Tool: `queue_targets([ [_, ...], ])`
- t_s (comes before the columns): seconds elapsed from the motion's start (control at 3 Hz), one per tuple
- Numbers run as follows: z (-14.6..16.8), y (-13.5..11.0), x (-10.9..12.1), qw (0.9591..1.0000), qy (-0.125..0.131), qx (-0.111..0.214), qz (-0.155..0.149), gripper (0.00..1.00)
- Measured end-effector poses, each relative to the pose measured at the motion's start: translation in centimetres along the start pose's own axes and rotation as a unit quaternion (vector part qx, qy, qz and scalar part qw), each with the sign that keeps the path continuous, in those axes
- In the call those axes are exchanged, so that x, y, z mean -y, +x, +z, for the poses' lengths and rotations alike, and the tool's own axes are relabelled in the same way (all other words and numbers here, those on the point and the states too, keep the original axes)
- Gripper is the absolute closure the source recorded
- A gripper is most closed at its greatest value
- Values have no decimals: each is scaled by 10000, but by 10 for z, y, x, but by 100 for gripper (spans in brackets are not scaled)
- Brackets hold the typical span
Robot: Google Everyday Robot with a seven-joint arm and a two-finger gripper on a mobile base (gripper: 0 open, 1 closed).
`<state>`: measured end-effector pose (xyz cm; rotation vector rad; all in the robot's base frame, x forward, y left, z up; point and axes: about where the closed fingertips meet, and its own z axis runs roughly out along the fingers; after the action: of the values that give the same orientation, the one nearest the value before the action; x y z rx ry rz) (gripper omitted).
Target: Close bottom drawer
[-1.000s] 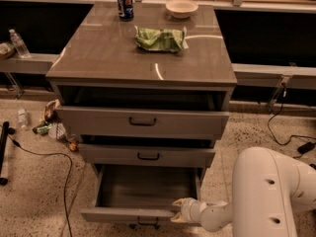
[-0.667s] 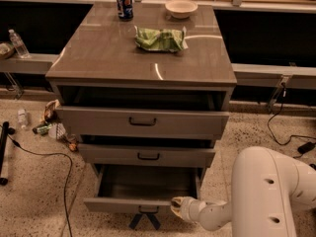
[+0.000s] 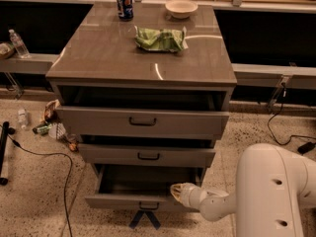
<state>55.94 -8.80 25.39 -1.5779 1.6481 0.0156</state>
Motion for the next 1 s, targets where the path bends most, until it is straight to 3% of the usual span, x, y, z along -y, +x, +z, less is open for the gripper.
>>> queue_targets([
  [0.67, -7, 2, -8, 9998, 54, -67, 181, 100],
  [1.0, -26, 15, -38, 9975, -53, -413, 573, 100],
])
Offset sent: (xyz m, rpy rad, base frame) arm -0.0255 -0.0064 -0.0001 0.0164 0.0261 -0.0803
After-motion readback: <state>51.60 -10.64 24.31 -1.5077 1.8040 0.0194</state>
